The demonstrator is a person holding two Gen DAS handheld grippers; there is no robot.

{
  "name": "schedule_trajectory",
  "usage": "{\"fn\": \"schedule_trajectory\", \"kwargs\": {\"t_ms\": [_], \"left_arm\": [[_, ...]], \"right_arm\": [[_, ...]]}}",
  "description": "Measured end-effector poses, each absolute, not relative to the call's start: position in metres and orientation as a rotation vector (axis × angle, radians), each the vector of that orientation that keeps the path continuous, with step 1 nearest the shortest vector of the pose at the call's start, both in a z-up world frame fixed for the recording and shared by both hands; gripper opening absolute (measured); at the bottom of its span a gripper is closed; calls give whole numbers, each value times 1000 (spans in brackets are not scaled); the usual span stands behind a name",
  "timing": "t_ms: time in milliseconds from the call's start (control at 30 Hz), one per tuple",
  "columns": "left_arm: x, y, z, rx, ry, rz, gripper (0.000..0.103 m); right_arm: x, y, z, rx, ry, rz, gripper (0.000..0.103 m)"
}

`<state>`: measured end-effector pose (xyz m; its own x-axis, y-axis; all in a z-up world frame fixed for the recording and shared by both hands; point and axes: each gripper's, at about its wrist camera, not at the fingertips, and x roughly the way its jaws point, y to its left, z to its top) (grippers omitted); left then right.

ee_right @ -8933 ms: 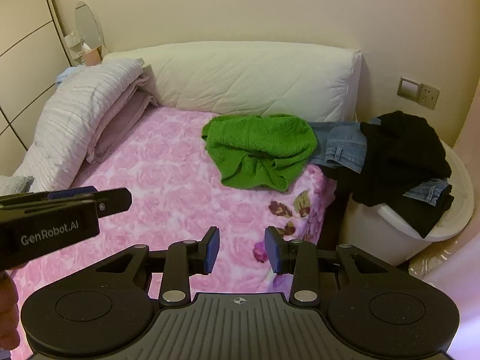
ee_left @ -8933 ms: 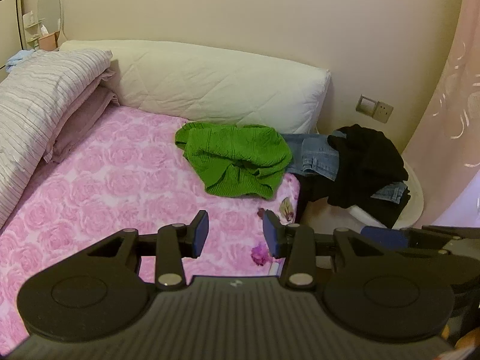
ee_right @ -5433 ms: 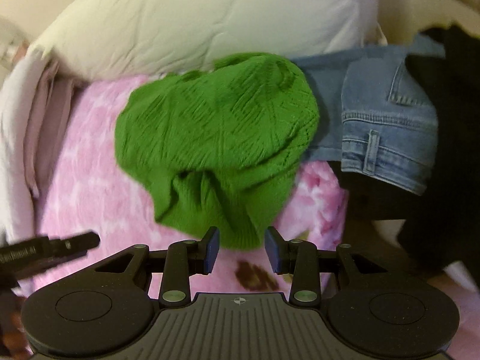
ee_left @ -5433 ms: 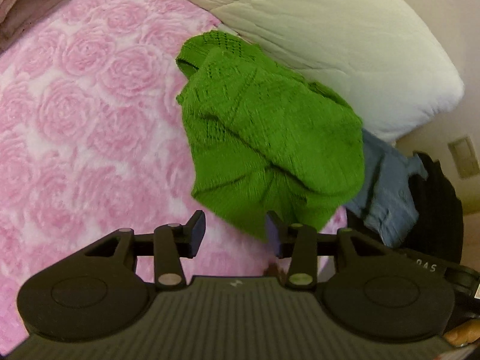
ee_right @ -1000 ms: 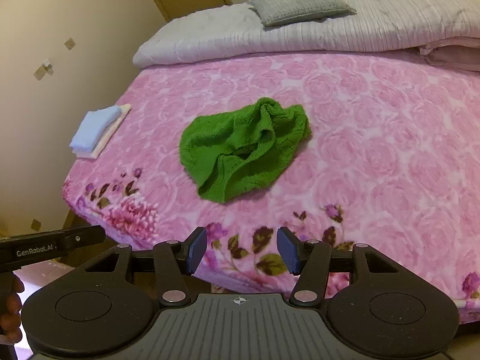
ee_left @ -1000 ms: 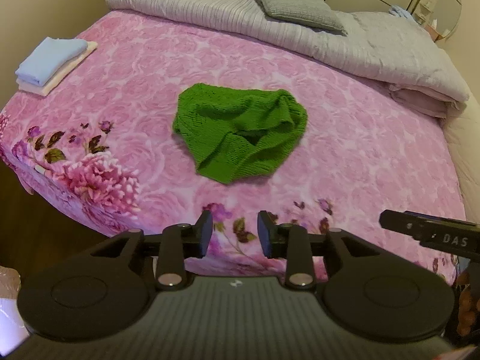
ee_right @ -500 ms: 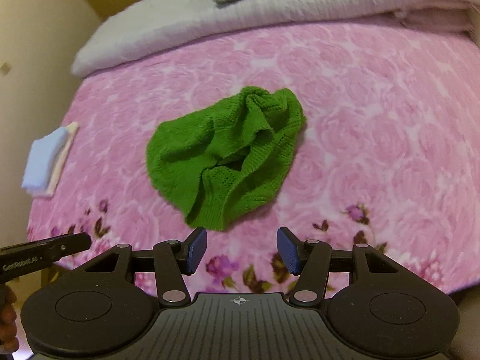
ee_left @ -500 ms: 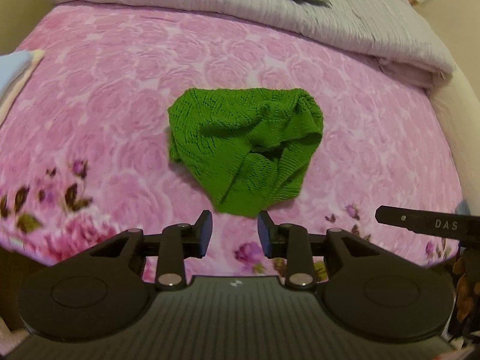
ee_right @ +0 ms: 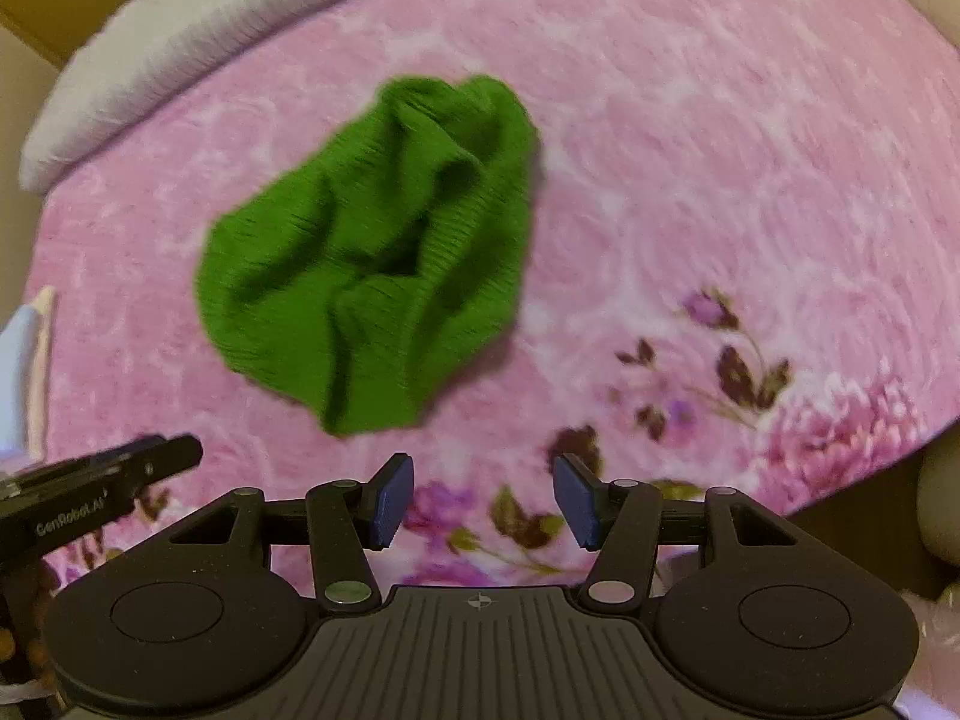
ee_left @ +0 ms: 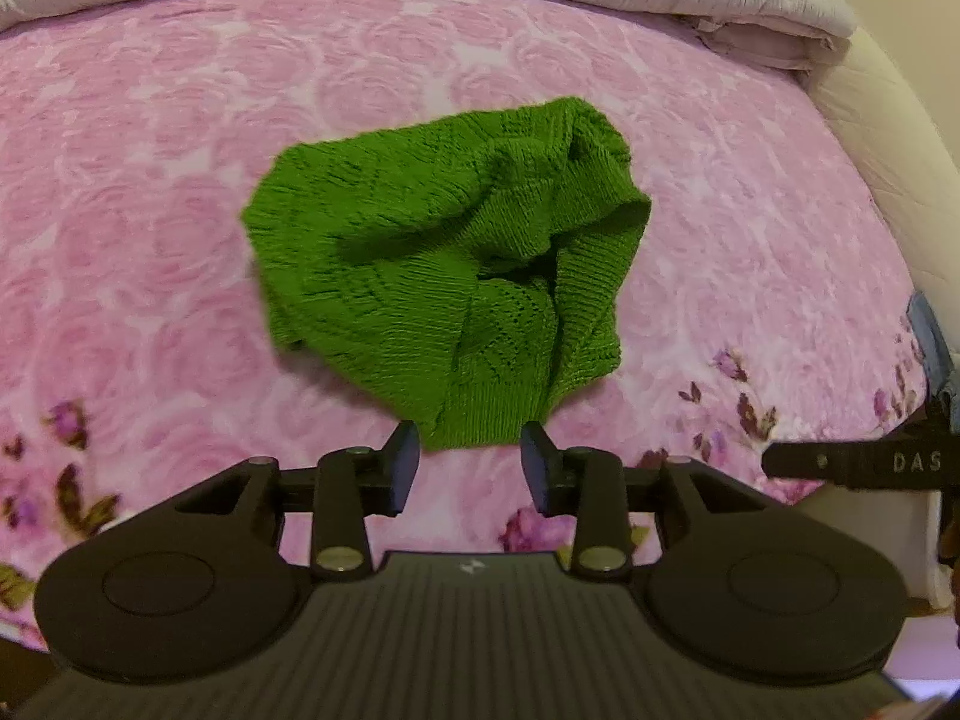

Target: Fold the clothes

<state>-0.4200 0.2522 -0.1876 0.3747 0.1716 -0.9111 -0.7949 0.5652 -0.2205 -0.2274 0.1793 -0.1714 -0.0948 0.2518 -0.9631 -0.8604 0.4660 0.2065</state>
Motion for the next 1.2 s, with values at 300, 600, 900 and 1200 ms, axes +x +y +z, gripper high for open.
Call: {"fn": "schedule_trajectory", "kwargs": {"t_ms": [300,600,900,1200], "left_arm": [[-385,247,-261,-583,1080,791,34],[-360,248,-302,-442,1106,851,36],[-374,257,-312,-399,1025,863,9],[-384,257,-297,-388,953,891,19]], "right_arm": [[-197,190,-248,-690,1395,1003,56],[-162,214,-272,-559,1358,1078,56],[-172,239,-276,-382,1379,1170,56],[-182,256,-279,-289,1324,1229,56]]}}
